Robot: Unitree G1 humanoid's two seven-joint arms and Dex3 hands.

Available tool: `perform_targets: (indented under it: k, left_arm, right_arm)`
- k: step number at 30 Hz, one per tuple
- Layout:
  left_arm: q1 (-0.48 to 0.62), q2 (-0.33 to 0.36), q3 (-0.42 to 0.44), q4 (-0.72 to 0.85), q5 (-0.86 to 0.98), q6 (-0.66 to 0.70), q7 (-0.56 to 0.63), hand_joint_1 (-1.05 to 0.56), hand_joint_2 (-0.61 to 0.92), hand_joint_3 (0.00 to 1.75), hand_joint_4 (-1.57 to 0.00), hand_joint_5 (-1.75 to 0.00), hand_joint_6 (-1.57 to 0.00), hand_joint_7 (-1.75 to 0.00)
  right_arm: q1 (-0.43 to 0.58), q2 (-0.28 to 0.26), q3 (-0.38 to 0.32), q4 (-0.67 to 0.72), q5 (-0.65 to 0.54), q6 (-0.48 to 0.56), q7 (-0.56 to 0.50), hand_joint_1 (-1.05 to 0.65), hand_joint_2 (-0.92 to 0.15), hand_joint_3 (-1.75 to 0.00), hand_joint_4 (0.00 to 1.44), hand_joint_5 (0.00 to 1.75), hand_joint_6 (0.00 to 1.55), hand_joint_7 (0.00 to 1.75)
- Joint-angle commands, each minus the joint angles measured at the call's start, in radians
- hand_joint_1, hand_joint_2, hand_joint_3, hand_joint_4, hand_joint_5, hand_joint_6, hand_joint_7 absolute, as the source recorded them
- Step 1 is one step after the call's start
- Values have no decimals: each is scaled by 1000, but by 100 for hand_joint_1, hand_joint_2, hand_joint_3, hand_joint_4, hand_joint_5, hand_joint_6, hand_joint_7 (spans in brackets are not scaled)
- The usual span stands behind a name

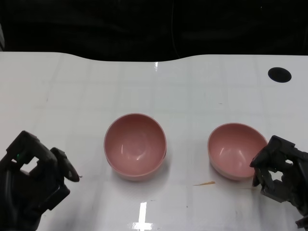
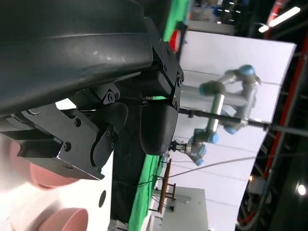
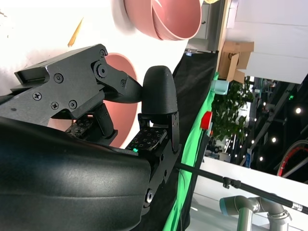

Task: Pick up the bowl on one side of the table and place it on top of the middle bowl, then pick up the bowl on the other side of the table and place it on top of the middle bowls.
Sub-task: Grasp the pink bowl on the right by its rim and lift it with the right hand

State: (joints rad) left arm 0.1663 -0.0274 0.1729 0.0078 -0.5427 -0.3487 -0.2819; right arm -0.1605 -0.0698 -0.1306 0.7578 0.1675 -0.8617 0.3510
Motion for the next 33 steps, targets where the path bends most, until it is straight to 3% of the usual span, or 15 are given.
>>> perform_targets:
  k: [1, 18, 23, 28, 30, 33]
  left_arm:
    - [7, 1, 22, 10, -38, 34, -32, 7, 57, 155, -98, -175, -76, -175]
    - [-4, -5, 61, 24, -70, 129, -92, 8, 57, 154, -100, -175, -77, -175]
    - [-1, -12, 63, 16, -70, 134, -96, 8, 58, 155, -101, -175, -77, -175]
    - [1, -16, 66, 15, -63, 135, -92, 7, 56, 156, -101, -175, -78, -175]
    - [2, -18, 67, 14, -63, 139, -91, 7, 57, 156, -101, -175, -78, -175]
    - [3, -21, 69, 14, -57, 136, -90, 8, 57, 156, -101, -175, -78, -175]
  right_arm:
    - [-5, -17, -16, 2, 9, -6, -5, -11, -71, -89, 84, 167, 75, 138]
    - [7, -18, -11, -7, -11, -29, -22, -9, -71, -90, 84, 165, 75, 137]
    - [17, 0, -15, -12, -14, -49, -60, -6, -68, -94, 87, 157, 81, 126]
    - [18, 25, -25, 12, -11, -136, -94, -4, -68, -93, 86, 148, 83, 113]
    - [16, 28, -32, 32, -61, -197, -142, -8, -67, -93, 85, 145, 84, 105]
    - [6, 11, -32, 74, -118, -276, -175, -24, -86, -51, 76, 126, 84, 78]
